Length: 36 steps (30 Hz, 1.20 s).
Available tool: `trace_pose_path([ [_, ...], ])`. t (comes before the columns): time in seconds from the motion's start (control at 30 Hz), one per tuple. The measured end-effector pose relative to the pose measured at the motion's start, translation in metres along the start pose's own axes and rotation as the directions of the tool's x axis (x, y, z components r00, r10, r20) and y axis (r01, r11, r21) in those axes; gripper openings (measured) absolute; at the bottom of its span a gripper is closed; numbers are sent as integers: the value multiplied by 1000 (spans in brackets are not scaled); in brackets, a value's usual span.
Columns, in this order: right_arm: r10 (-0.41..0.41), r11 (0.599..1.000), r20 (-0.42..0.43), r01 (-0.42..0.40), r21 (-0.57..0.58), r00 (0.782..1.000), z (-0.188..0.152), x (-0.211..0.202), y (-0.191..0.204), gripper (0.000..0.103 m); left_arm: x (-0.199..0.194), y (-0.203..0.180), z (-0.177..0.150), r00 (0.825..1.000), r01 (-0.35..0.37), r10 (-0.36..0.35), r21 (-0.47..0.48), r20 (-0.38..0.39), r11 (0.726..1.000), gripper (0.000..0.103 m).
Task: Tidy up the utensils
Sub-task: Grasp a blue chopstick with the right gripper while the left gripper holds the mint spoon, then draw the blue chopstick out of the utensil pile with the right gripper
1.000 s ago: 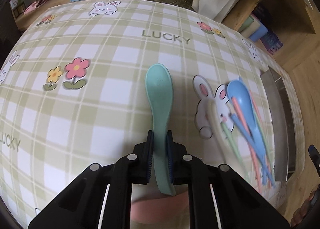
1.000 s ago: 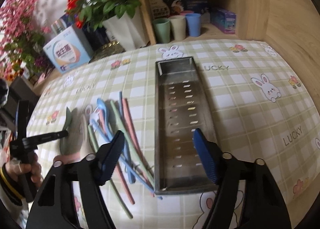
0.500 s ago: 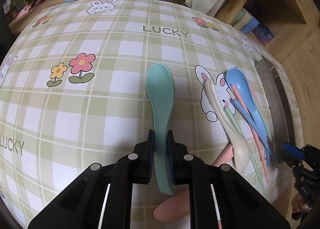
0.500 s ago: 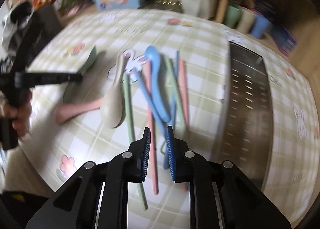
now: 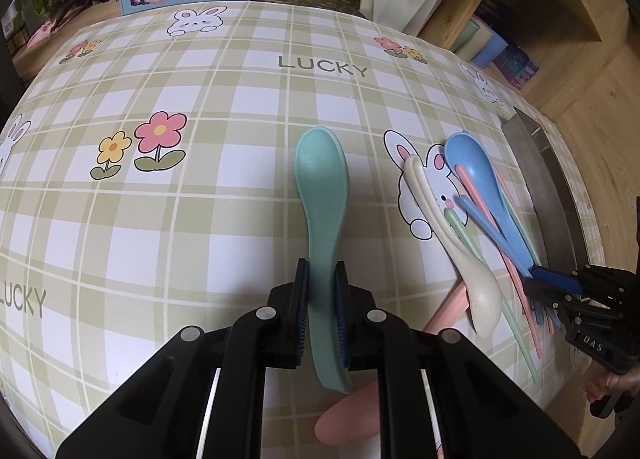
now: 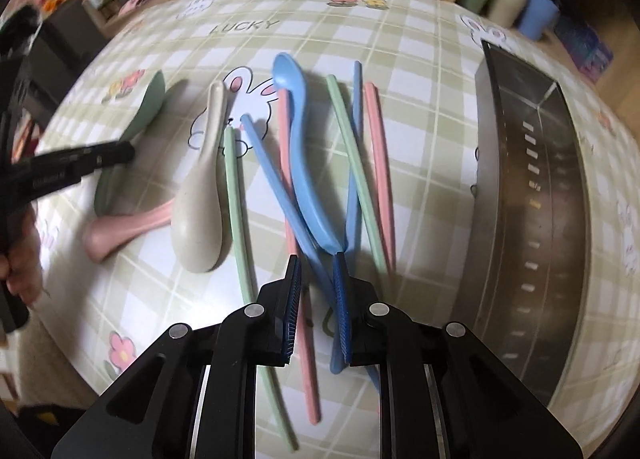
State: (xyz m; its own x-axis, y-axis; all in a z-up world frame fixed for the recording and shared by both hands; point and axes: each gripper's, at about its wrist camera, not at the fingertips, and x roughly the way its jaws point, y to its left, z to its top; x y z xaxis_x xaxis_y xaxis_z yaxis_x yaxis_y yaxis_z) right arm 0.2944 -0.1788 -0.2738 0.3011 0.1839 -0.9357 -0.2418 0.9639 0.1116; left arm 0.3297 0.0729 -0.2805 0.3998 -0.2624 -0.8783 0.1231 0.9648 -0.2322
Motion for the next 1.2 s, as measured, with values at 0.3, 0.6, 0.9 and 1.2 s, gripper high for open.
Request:
trace_pose_path([
  [0.3, 36, 998, -13, -36, 47, 999, -4, 6, 5, 8, 0, -2, -2, 1000, -8, 8, 0, 11, 1000, 13],
  [0.6, 114, 981, 43, -120, 150, 993, -10, -6, -10, 6, 0, -4, -3, 1000, -15, 15, 9, 15, 1000, 13],
  [0.9, 173, 967, 20, -173, 185, 985, -15, 2, -15, 6, 0, -4, -3, 1000, -20, 20, 10, 15, 1000, 13],
  [1.2, 222, 943, 30, -223, 248, 975, -11, 6, -18, 7, 0, -3, -3, 1000, -21, 20, 12, 16, 1000, 13],
])
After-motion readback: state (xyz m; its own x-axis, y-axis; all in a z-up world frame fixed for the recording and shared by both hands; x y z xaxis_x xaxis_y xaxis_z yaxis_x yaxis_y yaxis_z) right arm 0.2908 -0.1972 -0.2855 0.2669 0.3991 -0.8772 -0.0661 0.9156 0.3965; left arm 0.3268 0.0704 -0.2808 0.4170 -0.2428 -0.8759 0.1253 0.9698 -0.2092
